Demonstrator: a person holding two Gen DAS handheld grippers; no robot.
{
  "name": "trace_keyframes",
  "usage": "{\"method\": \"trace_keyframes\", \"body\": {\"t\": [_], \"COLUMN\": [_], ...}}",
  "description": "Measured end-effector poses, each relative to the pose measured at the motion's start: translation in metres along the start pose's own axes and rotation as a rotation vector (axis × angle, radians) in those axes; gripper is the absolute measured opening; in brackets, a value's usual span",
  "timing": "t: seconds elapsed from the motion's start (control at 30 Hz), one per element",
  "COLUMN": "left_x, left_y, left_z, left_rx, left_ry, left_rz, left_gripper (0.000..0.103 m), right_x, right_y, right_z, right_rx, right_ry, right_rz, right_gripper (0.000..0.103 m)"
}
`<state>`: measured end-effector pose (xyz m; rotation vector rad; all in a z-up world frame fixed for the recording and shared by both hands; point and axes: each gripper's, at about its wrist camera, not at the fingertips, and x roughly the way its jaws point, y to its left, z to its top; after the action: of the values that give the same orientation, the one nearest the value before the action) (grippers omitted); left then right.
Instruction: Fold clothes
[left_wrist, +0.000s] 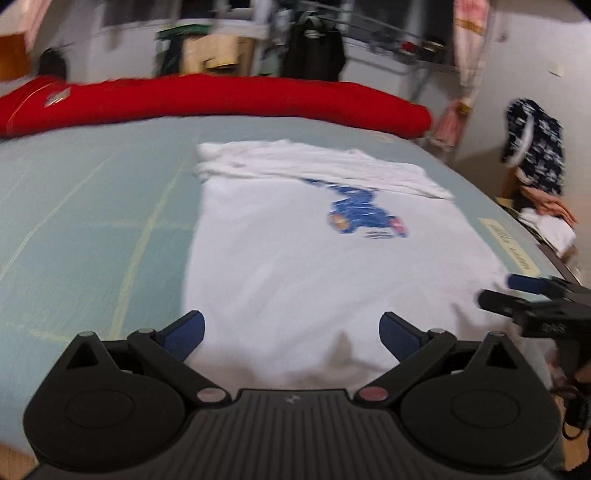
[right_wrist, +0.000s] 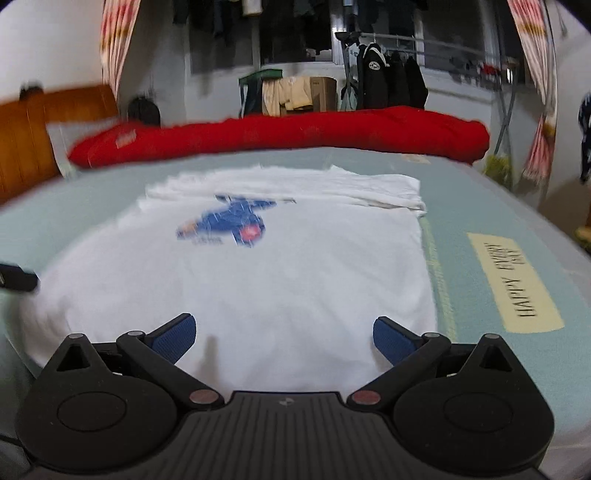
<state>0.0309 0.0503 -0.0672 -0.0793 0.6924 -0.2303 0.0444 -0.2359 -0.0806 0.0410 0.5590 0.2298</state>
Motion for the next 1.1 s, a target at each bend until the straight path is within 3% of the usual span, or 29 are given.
{"method": "trace_keyframes", "body": {"t": [0.03,0.13,0.3,0.43,0.6,0.73,0.83,1.0,1.1], "left_x": [0.003,0.016,0.039,0.037,0.036,0.045,0.054,0.043,0.049], "left_y": [-0.004,-0.012,-0.005,-0.002,-0.014,-0.018,-0.006,0.001,-0.001], "left_z": [0.003,0.003,-0.009,-0.006,0.006,0.005,-0.003,0.012,0.03], "left_rx": [0.013,0.032,0.01,0.005,0.071,0.097,0.062,0.068,0.087], "left_ry": [0.002,0.016,0.1,0.085,0.064,0.077,0.132,0.091,0.061], "left_rz": [-0.009,-0.043,0.005,-0.001,-0.02,-0.019,0.003,-0.04,-0.049], "left_gripper": [0.1,0.1,0.1,0.1,0.1,0.101,0.1,0.1,0.1], "right_x": [0.003,0.012,0.007,0.002,0.001,0.008,0.014,0.004,0.012], "right_y": [-0.002,-0.011,-0.023,-0.028,-0.02,-0.018,-0.028,-0.05,-0.047], "right_z": [0.002,-0.001,-0.005,0.003,0.016,0.019,0.012,0.016,0.032], "right_rx": [0.012,0.062,0.094,0.132,0.103,0.08,0.123,0.218,0.202], "right_ry": [0.012,0.071,0.081,0.09,0.069,0.083,0.126,0.086,0.059], "right_rz": [-0.003,-0.046,-0.061,-0.054,-0.009,0.003,-0.038,0.001,0.045], "right_gripper": [0.103,0.103,0.103,0.103,0.103,0.103,0.103,0.103,0.103]}}
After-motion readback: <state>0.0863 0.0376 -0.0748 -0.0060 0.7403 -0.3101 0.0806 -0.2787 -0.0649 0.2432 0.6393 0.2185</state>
